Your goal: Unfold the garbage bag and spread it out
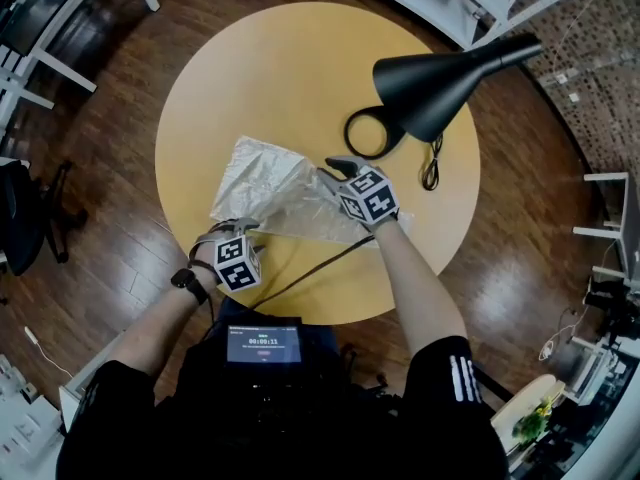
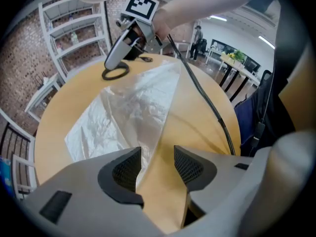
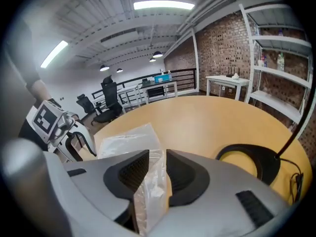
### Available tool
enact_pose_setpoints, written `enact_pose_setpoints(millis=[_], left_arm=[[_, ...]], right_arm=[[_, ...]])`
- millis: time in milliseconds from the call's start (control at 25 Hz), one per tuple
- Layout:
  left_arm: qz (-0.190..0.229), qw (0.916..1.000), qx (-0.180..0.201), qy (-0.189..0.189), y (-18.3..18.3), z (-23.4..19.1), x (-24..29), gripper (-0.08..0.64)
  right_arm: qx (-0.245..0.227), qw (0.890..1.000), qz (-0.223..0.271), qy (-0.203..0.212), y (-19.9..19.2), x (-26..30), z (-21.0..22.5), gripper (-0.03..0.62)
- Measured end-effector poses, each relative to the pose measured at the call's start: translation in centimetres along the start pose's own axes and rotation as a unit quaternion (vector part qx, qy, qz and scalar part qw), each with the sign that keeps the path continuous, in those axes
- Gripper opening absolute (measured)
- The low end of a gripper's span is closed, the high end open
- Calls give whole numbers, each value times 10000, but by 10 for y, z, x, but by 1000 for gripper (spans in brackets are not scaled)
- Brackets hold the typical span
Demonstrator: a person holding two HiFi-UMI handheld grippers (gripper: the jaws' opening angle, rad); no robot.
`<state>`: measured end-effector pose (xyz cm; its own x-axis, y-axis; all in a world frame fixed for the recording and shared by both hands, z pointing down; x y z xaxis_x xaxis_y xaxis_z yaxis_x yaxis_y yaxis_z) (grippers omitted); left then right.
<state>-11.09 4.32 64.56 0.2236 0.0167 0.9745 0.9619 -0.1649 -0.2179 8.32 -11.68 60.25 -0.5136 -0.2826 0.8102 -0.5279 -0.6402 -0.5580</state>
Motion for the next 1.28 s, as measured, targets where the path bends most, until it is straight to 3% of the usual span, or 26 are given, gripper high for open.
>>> enact_pose_setpoints(millis=[160, 400, 600, 880, 1040, 1120, 1280], left_arm=[[275, 9988, 377, -123, 42, 15, 2, 218], [149, 9940, 1060, -220, 89, 40, 36, 218], [-276, 9920, 1042, -649, 93, 48, 66, 218], [-282, 9926, 896, -764, 95, 48, 65, 218], [-323, 9928, 867, -759, 99, 50, 65, 219], [-350, 9927, 865, -770, 99, 51, 65, 219], [-423, 9911, 943, -834, 91, 57, 62, 218]], right_arm=[[121, 9999, -80, 89, -22, -15, -3, 140], [337, 9984, -451, 68, -58, -15, -5, 141], [541, 9959, -722, 82, -81, -7, 1, 166], [691, 9934, -911, 16, -89, 2, 16, 166], [792, 9877, -1301, 346, -102, 8, 20, 162], [671, 9870, -1417, 355, -106, 10, 20, 113], [329, 9921, -1198, 179, -93, 2, 21, 12]])
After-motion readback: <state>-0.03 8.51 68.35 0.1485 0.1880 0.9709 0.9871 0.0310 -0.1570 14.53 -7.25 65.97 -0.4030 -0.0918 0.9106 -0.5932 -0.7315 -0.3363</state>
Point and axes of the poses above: the fingertips, and each gripper's own axes: x forward along the fingers, z to its right, y out of its top, the point moved 6 cm from there along -x, backward along the fingers, and after that the axes turned 10 degrees about -z, right-handed, at the moved point
